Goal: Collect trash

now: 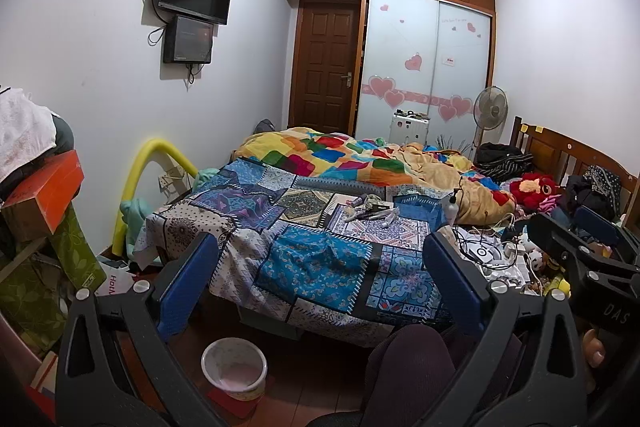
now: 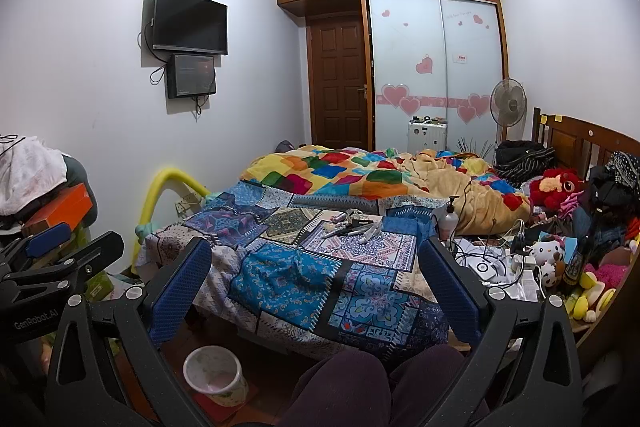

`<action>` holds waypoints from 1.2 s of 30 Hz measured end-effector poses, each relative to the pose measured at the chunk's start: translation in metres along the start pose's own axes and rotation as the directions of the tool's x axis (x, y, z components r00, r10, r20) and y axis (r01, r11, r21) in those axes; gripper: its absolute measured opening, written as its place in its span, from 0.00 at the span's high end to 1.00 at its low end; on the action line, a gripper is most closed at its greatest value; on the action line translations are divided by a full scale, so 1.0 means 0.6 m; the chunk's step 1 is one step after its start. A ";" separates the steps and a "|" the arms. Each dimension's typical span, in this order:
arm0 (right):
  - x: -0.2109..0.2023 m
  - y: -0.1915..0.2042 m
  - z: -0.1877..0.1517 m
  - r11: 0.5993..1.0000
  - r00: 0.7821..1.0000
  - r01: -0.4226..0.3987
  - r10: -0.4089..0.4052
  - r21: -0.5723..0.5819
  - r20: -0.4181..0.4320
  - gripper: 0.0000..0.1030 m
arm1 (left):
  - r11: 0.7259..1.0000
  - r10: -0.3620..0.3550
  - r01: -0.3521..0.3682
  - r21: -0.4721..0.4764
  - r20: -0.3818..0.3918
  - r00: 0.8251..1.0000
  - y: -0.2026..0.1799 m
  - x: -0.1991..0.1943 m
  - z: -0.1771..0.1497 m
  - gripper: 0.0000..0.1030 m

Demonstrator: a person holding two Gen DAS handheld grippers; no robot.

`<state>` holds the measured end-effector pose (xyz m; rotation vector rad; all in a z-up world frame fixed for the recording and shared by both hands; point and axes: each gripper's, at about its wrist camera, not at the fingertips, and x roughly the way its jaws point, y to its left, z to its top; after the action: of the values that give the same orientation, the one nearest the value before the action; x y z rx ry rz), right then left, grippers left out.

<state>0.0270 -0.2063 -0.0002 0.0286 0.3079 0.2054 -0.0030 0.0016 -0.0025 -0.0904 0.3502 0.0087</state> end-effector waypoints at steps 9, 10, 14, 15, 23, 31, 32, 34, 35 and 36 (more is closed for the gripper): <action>-0.002 -0.001 0.001 1.000 1.000 0.001 -0.001 -0.001 0.001 0.00 | 1.000 0.000 0.000 -0.001 0.000 1.000 0.001 -0.001 0.000 0.00; -0.001 0.000 0.000 1.000 1.000 0.000 0.000 -0.001 0.002 0.00 | 1.000 0.000 0.000 -0.002 0.000 1.000 0.001 0.000 0.001 0.00; 0.000 0.001 -0.002 1.000 1.000 0.001 -0.001 -0.001 0.002 0.00 | 1.000 0.000 0.000 -0.002 -0.001 1.000 0.002 0.000 0.001 0.00; 0.000 0.001 -0.003 1.000 1.000 0.001 -0.001 -0.001 0.002 0.00 | 1.000 0.000 0.000 -0.002 0.000 1.000 0.002 -0.001 0.001 0.00; -0.010 -0.004 0.020 1.000 1.000 -0.001 0.001 -0.002 -0.005 0.00 | 1.000 0.000 0.000 -0.004 0.000 1.000 0.003 0.000 0.001 0.00; 0.027 -0.009 0.021 1.000 0.999 -0.006 0.006 -0.001 -0.051 0.00 | 1.000 0.009 -0.009 -0.008 -0.015 1.000 -0.007 0.013 0.003 0.00; 0.033 -0.012 0.014 1.000 0.999 -0.004 0.004 0.000 -0.053 0.00 | 1.000 0.013 -0.013 -0.011 -0.014 1.000 -0.010 0.018 0.005 0.00; 0.049 -0.021 0.019 1.000 0.998 0.008 -0.007 0.005 -0.061 0.00 | 1.000 0.023 -0.024 -0.016 -0.011 1.000 -0.015 0.030 0.013 0.00; 0.056 -0.025 0.022 1.000 0.998 0.014 -0.013 0.006 -0.064 0.00 | 1.000 0.025 -0.025 -0.018 -0.010 1.000 -0.014 0.037 0.019 0.00; 0.057 -0.027 0.024 1.000 0.998 0.018 -0.018 0.008 -0.065 0.00 | 0.999 0.025 -0.025 -0.021 -0.012 1.000 -0.016 0.046 0.025 0.00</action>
<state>0.0664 -0.2151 0.0024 0.0272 0.3736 0.1875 0.0280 -0.0069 0.0030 -0.1065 0.3626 0.0367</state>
